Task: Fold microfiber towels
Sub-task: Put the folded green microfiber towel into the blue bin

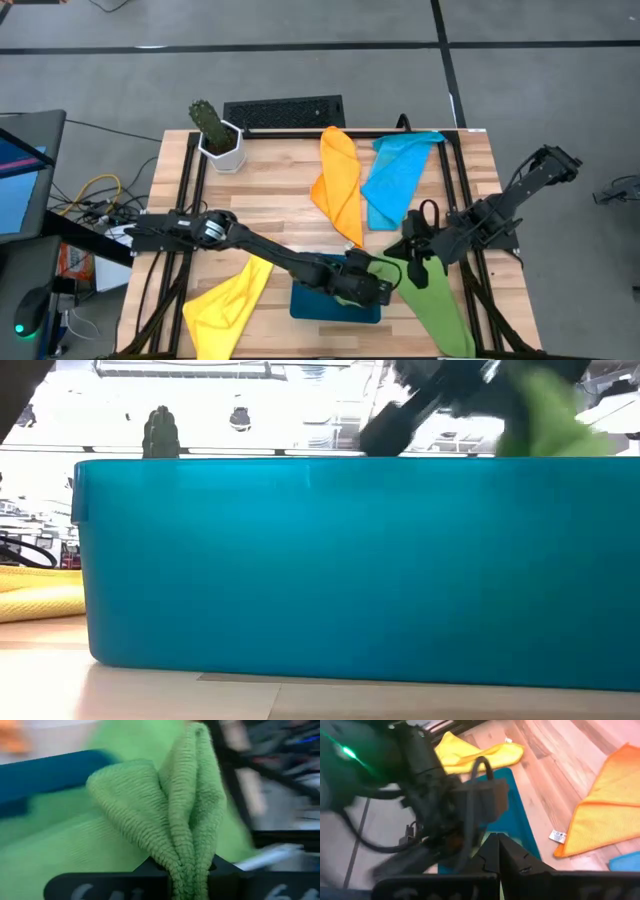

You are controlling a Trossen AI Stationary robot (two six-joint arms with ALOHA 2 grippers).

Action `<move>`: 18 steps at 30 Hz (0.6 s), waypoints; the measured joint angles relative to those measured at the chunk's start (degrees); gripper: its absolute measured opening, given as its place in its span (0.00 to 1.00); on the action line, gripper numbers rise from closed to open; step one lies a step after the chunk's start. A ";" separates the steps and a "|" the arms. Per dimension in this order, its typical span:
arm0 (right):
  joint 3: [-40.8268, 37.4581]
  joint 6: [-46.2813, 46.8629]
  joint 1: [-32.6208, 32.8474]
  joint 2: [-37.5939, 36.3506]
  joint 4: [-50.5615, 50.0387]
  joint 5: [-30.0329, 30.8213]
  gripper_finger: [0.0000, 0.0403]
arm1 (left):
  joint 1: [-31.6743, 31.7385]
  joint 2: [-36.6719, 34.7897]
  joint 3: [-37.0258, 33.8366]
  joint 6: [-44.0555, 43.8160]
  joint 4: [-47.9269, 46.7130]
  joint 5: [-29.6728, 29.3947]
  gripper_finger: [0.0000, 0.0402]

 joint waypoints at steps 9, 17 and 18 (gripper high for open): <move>0.00 0.11 0.47 -0.06 0.06 0.52 0.06 | 0.66 -3.29 0.10 2.71 4.86 -6.42 0.00; 0.00 0.09 0.47 -0.06 0.06 0.52 0.06 | -0.03 -3.15 0.05 -1.75 -4.68 -6.91 0.00; 0.00 0.07 0.47 -0.06 0.08 0.52 0.06 | -0.22 -3.14 0.04 -2.15 -5.34 -7.54 0.00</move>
